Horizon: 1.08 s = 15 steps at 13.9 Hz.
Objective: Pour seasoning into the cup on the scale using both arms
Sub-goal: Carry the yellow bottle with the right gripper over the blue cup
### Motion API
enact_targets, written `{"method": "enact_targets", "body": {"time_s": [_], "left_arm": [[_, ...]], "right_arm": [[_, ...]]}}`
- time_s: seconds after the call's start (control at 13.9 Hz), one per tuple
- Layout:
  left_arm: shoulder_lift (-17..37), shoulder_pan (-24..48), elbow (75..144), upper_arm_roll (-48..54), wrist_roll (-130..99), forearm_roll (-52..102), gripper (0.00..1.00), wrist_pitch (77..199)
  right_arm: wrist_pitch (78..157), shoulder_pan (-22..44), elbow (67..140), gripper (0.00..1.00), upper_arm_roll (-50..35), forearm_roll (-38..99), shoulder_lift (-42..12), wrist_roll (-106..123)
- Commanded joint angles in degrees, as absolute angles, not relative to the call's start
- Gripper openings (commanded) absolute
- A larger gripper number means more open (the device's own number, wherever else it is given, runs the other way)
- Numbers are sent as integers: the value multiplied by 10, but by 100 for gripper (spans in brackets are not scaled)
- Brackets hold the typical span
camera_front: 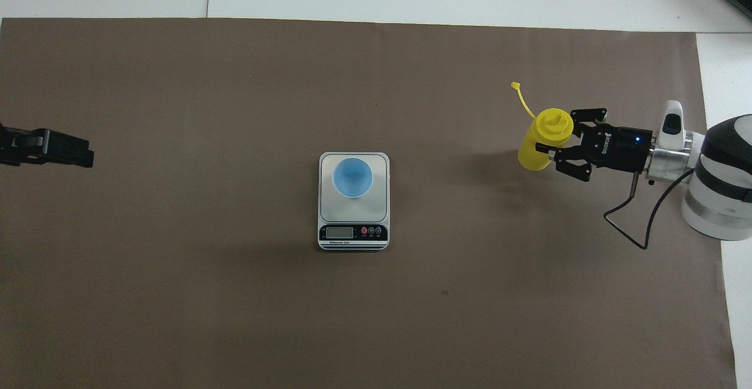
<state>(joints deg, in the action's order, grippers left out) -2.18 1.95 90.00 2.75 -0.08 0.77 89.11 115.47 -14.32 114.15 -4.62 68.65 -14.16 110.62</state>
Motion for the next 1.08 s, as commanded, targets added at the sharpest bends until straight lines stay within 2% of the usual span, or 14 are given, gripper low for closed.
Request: {"method": "enact_targets", "body": {"time_s": [0.0,0.65,0.79,1.01], "left_arm": [[-38,10,919,30,3,17,100,896],[-38,11,919,30,3,17,100,896],[-38,10,919,30,3,17,100,896],[-38,11,919,30,4,17,100,896]], "right_arm": [[1213,-89,1151,0,-47,618,-78,993],[1546,89,1158,0,-46,463,-95,797],[1566,117,1159,0,-45,418,-97,740],[1558,123,1151,0,-45,293,-100,632]]}}
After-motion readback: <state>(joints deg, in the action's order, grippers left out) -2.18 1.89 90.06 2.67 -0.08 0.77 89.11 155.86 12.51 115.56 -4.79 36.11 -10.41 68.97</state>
